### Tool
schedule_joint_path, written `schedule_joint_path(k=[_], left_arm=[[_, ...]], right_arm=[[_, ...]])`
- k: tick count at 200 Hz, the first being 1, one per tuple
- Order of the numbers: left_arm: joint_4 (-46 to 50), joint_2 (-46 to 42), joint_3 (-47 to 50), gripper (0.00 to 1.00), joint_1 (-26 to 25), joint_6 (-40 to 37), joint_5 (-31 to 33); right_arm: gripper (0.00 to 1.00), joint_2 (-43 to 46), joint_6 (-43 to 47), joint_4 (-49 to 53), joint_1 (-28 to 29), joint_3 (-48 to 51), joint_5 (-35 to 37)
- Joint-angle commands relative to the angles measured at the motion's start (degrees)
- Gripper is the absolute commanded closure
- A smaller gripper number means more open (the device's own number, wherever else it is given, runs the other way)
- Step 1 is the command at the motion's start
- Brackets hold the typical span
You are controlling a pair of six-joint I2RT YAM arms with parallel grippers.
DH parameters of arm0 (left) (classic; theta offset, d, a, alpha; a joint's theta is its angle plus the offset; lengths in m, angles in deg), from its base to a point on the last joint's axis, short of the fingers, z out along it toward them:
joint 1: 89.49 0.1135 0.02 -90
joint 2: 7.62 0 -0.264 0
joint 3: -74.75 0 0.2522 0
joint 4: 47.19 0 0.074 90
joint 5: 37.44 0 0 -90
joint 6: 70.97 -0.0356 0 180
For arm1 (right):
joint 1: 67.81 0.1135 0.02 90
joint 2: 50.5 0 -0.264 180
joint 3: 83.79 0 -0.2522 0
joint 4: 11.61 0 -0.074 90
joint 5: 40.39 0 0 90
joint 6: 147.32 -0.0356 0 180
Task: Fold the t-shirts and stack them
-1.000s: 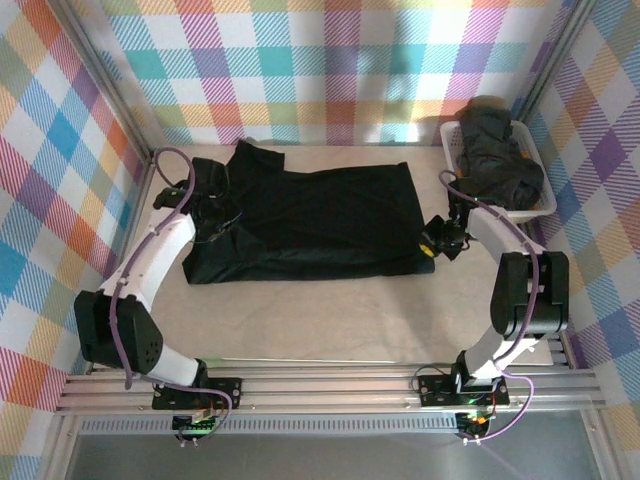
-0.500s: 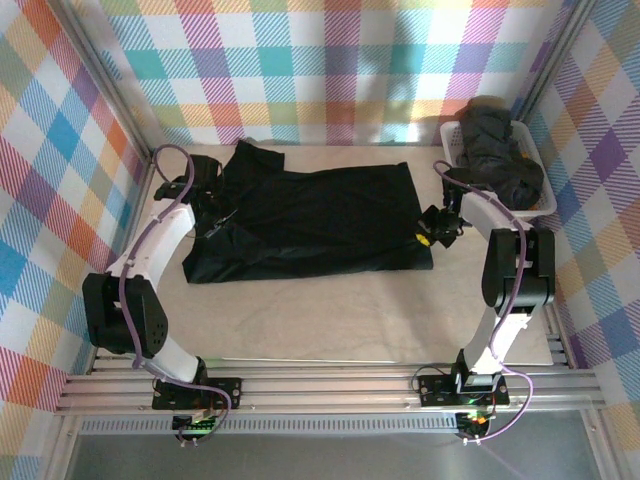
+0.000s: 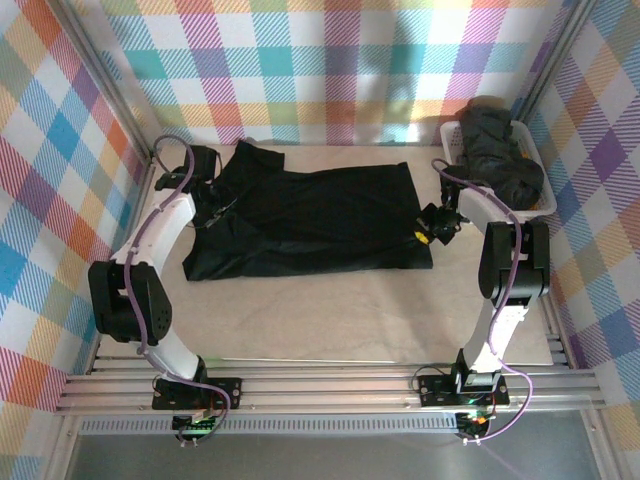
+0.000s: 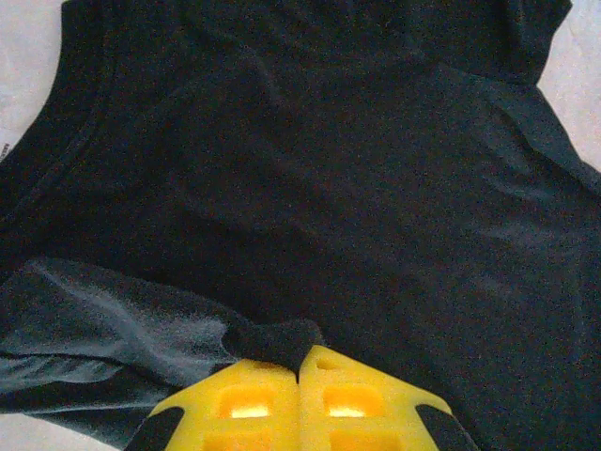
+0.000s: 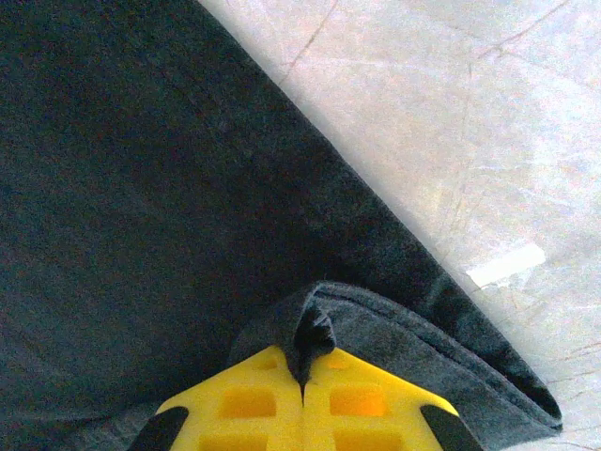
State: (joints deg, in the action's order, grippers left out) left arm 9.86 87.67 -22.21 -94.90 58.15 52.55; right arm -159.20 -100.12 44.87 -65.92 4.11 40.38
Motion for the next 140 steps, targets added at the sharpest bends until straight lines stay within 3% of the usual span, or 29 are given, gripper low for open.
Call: schedule_joint_path(k=[1, 79, 86, 98, 104, 122, 140], left_arm=[[-0.1, 1.3, -2.3, 1.0, 0.9, -1.5, -0.5], [0.2, 6.4, -4.9, 0.99, 1.4, -3.9, -0.3], [0.4, 6.8, -5.7, 0.89, 1.7, -4.6, -0.4], [1.7, 6.6, -6.9, 0.37, 2.3, -5.5, 0.5], [2.3, 5.7, -6.9, 0.21, 2.7, -5.6, 1.0], [3.5, 0.6, -3.7, 0.17, 4.8, -4.8, 0.7], [5.5, -5.3, 3.2, 0.2, 7.6, -2.7, -1.0]], right_arm=[[1.0, -0.7, 0.4, 1.3, -0.2, -1.7, 1.1], [0.99, -2.8, 0.9, 1.4, -0.1, -2.9, 1.0], [0.9, -2.9, 1.6, 1.4, -0.2, -3.3, 0.7], [0.7, -1.7, 2.9, 0.6, -0.2, -3.1, 0.6], [0.6, -0.7, 3.6, 0.8, -0.2, -3.1, 0.8], [0.44, 3.9, 5.7, 1.6, -0.2, -1.7, 2.6], [0.38, 9.3, 7.2, 1.8, -0.2, 2.7, 2.2]])
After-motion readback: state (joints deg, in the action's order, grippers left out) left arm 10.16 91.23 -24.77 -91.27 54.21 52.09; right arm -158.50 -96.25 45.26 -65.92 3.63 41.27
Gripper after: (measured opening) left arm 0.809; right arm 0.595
